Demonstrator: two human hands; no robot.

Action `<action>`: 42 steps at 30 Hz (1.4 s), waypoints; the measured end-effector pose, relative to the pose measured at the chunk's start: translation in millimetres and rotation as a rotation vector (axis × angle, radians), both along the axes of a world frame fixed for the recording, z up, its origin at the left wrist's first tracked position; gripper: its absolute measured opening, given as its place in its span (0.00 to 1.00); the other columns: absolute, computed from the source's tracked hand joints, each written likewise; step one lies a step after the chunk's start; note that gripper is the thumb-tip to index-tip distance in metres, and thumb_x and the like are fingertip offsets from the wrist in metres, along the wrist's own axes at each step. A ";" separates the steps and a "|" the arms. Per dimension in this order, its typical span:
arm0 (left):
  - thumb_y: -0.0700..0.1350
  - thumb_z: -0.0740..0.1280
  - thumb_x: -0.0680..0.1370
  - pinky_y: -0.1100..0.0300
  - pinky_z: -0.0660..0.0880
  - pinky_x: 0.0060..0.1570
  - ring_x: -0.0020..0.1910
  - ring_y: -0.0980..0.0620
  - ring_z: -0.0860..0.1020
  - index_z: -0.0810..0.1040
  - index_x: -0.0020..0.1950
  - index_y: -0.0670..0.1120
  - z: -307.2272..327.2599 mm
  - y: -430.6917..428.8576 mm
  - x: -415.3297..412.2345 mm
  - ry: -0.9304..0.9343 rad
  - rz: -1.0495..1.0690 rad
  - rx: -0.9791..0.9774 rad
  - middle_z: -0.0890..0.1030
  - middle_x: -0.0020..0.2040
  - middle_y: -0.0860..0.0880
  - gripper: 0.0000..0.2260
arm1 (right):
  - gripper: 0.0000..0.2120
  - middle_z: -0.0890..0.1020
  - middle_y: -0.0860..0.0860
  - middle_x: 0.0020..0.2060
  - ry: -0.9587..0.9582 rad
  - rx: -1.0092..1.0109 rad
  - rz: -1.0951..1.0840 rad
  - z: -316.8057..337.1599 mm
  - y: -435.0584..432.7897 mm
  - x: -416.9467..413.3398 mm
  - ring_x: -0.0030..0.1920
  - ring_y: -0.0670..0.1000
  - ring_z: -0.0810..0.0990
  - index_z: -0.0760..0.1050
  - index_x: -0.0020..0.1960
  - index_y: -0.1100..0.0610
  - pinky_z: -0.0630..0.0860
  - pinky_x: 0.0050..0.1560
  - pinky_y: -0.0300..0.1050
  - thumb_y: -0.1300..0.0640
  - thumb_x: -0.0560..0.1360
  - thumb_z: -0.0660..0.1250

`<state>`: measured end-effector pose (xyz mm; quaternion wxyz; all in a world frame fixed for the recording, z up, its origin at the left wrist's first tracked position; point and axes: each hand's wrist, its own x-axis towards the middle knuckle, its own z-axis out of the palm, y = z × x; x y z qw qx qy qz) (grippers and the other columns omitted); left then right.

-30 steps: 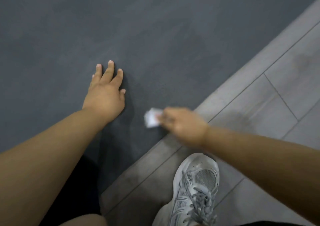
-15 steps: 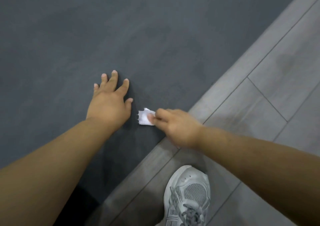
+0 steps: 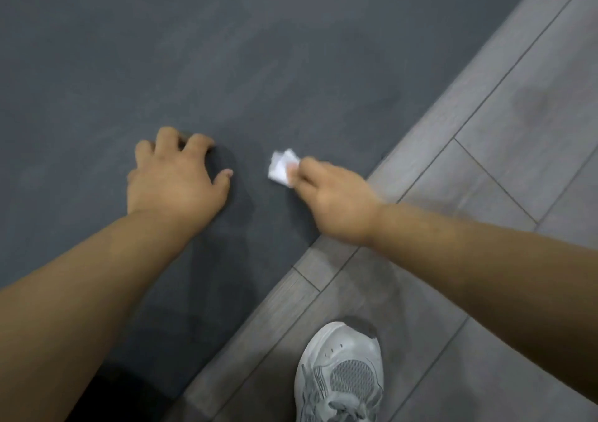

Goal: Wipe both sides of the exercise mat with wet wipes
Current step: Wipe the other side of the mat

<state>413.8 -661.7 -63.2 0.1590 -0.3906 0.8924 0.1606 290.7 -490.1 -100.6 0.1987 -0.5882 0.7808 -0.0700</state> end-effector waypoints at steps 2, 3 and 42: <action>0.58 0.66 0.74 0.43 0.66 0.61 0.65 0.40 0.61 0.67 0.68 0.51 -0.8 -5.1 -11.4 0.014 -0.040 -0.012 0.64 0.65 0.44 0.25 | 0.16 0.76 0.61 0.41 0.074 -0.085 0.121 -4.7 8.6 -29.2 0.33 0.60 0.75 0.75 0.58 0.65 0.61 0.31 0.43 0.62 0.73 0.57; 0.58 0.67 0.73 0.42 0.65 0.63 0.67 0.40 0.59 0.66 0.70 0.52 -1.6 -8.3 -17.9 0.022 -0.067 -0.014 0.62 0.68 0.45 0.27 | 0.15 0.76 0.62 0.41 0.165 -0.105 0.052 -7.0 12.2 -51.8 0.32 0.60 0.75 0.73 0.58 0.65 0.62 0.30 0.44 0.62 0.73 0.58; 0.62 0.76 0.61 0.41 0.61 0.68 0.76 0.40 0.44 0.47 0.77 0.53 -7.6 -126.6 -27.5 -0.288 0.021 0.112 0.40 0.77 0.52 0.54 | 0.27 0.63 0.60 0.69 0.177 0.009 -0.645 -3.0 -112.1 -123.4 0.64 0.61 0.71 0.57 0.75 0.61 0.65 0.64 0.45 0.64 0.76 0.54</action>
